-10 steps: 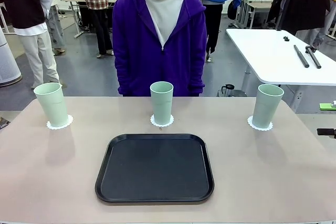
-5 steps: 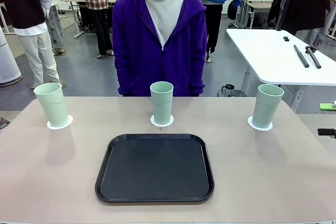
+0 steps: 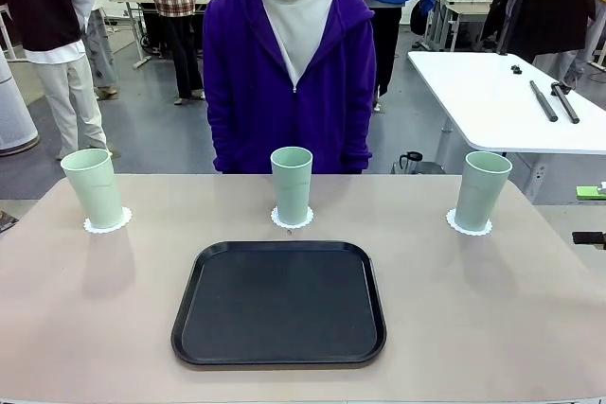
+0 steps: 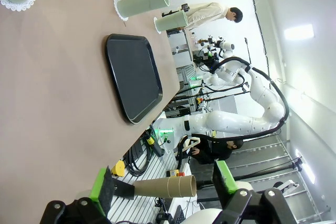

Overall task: Place coasters on the table and set cups on them.
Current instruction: Take one Reusable plastic cup from the Flat Tray and place it on a coaster set by the human.

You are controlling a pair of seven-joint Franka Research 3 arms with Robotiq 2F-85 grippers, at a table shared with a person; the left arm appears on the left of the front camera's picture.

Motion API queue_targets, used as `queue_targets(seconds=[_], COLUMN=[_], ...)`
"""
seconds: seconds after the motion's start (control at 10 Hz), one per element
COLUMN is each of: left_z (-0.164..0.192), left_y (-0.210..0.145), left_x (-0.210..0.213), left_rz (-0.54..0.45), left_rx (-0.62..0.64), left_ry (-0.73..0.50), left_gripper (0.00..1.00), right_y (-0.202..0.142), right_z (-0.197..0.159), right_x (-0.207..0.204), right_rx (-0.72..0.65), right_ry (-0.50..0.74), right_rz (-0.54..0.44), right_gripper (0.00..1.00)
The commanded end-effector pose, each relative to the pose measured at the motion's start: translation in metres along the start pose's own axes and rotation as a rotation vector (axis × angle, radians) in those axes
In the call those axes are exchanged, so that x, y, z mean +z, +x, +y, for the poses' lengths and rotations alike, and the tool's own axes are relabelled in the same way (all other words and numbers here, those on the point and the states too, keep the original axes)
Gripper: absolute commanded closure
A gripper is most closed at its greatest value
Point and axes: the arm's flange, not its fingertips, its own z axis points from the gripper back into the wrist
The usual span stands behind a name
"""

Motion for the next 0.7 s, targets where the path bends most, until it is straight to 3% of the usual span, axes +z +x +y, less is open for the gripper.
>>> queue_targets(seconds=[0.0, 0.6], left_z=[-0.0017, -0.0017], left_y=[-0.0002, -0.0002], left_x=[0.0011, 0.0011], left_rz=[-0.010, -0.010], left_rx=[-0.016, -0.016], left_ry=[-0.011, -0.011], left_gripper=[0.00, 0.00], right_y=[0.0016, 0.0016], right_z=[0.0008, 0.0008], right_x=[0.0007, 0.0007], right_rx=[-0.007, -0.007], right_ry=[-0.001, -0.001], right_rz=[-0.011, -0.011], right_gripper=[0.00, 0.00])
